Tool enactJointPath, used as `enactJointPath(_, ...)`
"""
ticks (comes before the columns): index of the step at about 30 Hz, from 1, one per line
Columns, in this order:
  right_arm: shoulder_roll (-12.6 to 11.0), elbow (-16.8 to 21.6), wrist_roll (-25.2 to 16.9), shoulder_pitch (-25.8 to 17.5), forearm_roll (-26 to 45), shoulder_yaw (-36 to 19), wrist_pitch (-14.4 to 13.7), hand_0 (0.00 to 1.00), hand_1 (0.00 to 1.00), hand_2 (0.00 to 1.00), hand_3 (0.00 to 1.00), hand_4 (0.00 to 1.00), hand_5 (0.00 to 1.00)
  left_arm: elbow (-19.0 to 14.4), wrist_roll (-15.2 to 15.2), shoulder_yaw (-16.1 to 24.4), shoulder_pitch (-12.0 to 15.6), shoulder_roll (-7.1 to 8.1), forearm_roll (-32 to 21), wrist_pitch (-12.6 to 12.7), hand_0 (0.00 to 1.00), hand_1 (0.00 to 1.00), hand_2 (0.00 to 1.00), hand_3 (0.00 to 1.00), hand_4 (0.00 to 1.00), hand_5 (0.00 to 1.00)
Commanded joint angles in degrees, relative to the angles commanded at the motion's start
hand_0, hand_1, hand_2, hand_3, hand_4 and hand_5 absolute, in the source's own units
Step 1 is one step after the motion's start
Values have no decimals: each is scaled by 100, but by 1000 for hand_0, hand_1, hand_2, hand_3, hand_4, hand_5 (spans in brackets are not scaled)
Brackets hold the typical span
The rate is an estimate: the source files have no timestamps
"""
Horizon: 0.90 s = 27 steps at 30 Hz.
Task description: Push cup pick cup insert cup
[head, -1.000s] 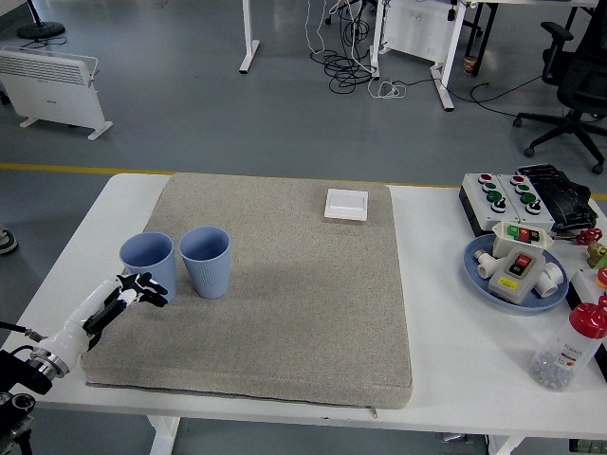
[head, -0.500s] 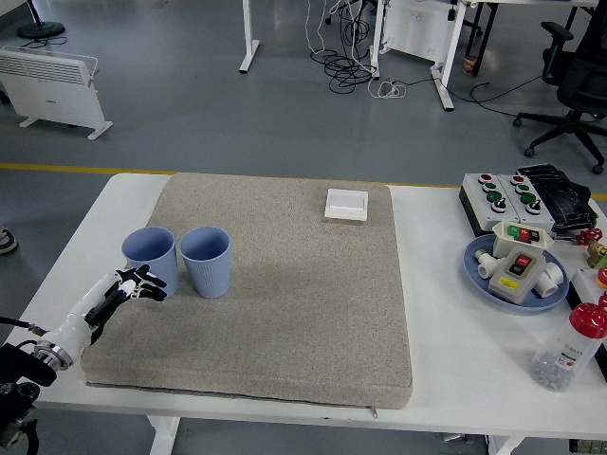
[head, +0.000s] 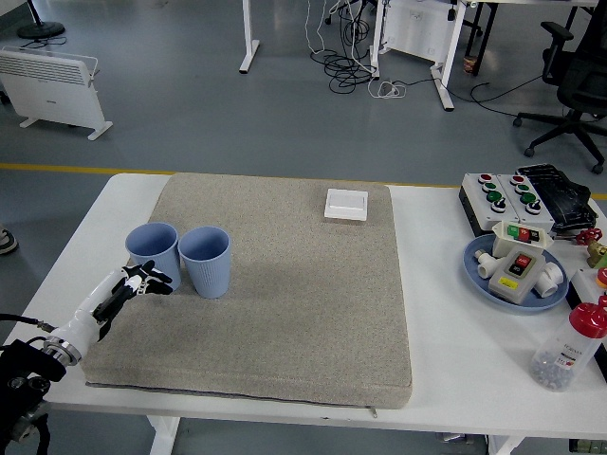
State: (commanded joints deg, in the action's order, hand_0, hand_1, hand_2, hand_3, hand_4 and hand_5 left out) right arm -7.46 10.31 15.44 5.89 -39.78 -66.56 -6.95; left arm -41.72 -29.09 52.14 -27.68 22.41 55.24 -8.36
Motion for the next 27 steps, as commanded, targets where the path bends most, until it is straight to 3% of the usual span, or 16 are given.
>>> enactJointPath(10,3,0,-4,35,46,34,4,724,648,644,574,120,466,650,-46,-343,-526,-129,-215,-33,748,570,529,508,562,998)
enactJointPath(27,2,0,-4,73,65,67,9,724,649,644,574,120,466,1312,-326,-915,-945,-274,-782,-100,753,576,533,506,557,998)
